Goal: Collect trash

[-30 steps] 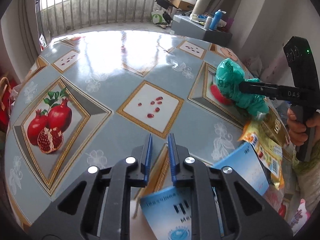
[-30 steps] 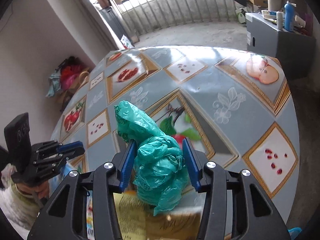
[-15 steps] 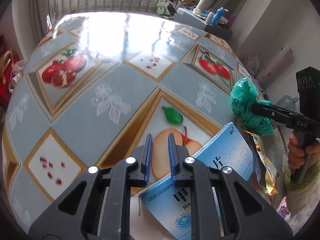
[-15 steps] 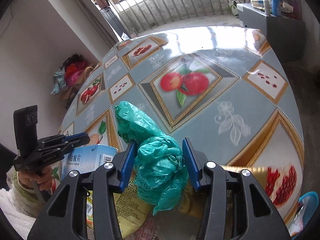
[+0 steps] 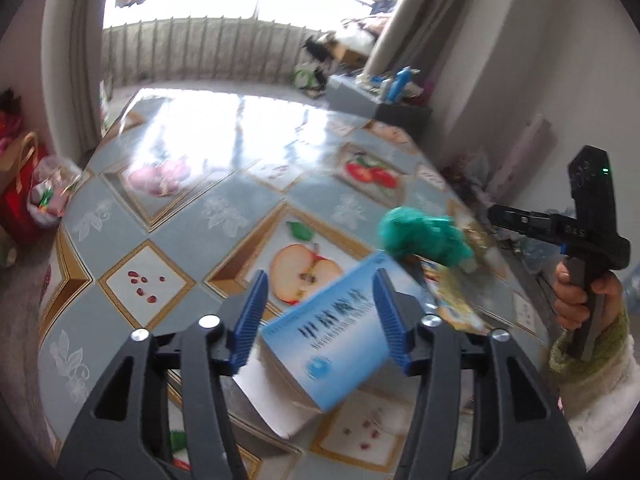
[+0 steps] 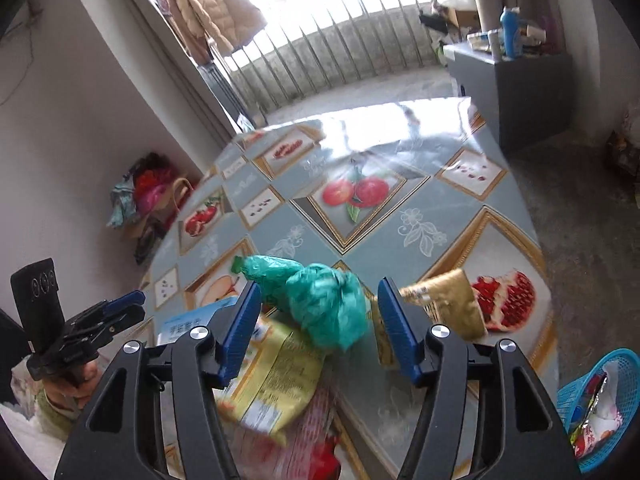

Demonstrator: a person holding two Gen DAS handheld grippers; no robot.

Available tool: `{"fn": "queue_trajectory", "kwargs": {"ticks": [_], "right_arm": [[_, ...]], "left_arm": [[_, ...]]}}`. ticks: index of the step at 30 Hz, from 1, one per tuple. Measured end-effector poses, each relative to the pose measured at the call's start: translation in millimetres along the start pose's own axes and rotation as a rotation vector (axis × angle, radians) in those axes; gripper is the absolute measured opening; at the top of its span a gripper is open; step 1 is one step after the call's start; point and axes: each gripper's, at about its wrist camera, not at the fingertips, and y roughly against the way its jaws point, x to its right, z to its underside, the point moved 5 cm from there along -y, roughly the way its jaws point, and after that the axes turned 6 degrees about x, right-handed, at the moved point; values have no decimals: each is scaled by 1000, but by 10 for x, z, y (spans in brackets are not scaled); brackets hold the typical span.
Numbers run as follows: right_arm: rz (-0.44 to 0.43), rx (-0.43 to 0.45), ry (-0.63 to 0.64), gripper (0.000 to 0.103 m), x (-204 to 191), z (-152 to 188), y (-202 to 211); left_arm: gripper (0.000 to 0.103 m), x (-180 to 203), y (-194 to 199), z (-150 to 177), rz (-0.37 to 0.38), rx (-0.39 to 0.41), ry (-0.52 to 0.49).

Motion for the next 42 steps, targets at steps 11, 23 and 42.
{"fn": "queue_trajectory", "kwargs": {"ticks": [11, 23, 42], "right_arm": [[-89, -47, 113, 60, -306, 702, 410], [-73, -103, 289, 60, -524, 959, 235], [-15, -120, 620, 47, -711, 1038, -43]], "left_arm": [[79, 683, 176, 409, 201, -42, -106], [79, 733, -146, 648, 131, -109, -210], [65, 731, -252, 706, 156, -155, -255]]}}
